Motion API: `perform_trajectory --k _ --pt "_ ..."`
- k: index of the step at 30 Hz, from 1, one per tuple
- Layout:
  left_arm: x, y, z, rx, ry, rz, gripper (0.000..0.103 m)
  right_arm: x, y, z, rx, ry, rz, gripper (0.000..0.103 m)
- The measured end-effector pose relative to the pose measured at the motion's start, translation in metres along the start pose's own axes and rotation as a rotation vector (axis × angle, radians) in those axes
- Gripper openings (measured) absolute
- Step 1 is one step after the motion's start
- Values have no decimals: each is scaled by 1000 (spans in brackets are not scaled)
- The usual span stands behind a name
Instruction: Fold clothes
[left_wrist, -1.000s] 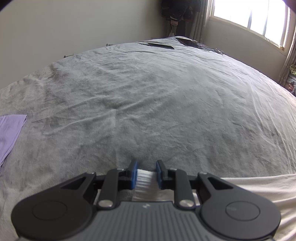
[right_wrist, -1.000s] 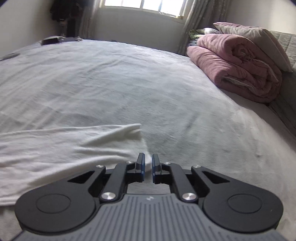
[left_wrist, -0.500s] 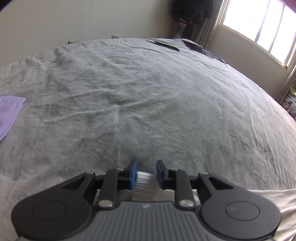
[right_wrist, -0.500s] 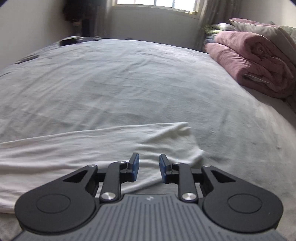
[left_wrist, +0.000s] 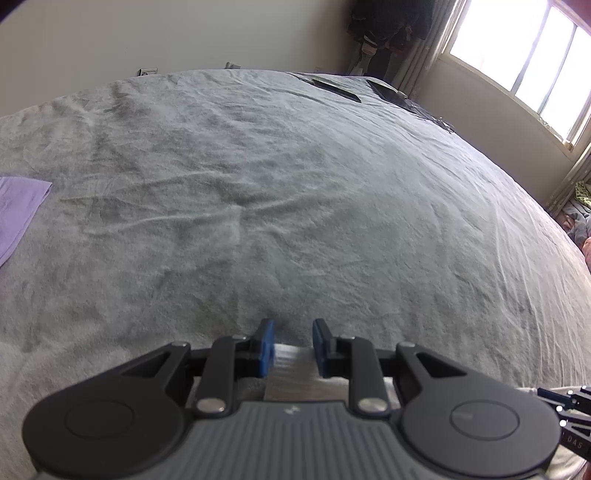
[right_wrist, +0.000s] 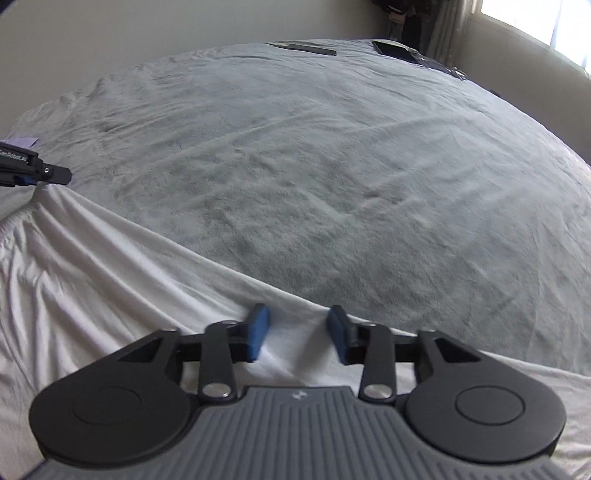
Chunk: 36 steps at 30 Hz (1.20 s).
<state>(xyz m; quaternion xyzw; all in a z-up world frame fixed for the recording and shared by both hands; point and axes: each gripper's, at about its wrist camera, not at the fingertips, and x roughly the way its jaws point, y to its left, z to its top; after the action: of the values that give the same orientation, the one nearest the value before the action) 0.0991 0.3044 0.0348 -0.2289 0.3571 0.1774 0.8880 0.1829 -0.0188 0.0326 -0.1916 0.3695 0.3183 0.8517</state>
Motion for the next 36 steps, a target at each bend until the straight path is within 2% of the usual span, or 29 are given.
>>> perform_trajectory --k 3,6,12,15,16,17,19,23,24,25,26,27,28,36 --pt "-2 11 4 -72 14 -32 23 6 9 6 -47 -26 -65 0" --pt "-3 23 6 -149 23 -43 23 8 10 10 -15 -61 -97 0" --pt "-8 28 9 -164 13 -60 23 12 14 11 -25 -91 -185 0" --pt "-13 32 9 -170 22 -95 23 -1 16 13 -13 -133 -74 1" --pt "-16 34 8 -171 20 -110 23 -6 16 14 -8 -148 -34 13" --pt "-18 35 8 -170 20 -124 25 -10 20 15 -28 -150 14 17" --pt "-21 34 6 -148 34 -152 29 -18 30 16 -105 -158 75 57" --pt "-20 15 0 -28 58 -171 33 -10 43 15 -202 -90 118 60" --pt "-19 9 -2 12 62 -163 33 -6 44 14 -209 -71 129 56" --pt "-16 3 -3 56 66 -138 33 -1 46 13 -215 -54 141 41" --pt "-14 -1 -4 88 66 -107 33 1 47 11 -211 -55 154 34" --pt "-11 -5 -5 116 66 -77 25 1 49 12 -210 -62 154 17" --pt "-9 -7 -5 132 62 -57 21 1 50 13 -209 -71 151 2" --pt "-16 -6 -1 127 -4 -32 20 -1 57 24 -209 -129 54 0"
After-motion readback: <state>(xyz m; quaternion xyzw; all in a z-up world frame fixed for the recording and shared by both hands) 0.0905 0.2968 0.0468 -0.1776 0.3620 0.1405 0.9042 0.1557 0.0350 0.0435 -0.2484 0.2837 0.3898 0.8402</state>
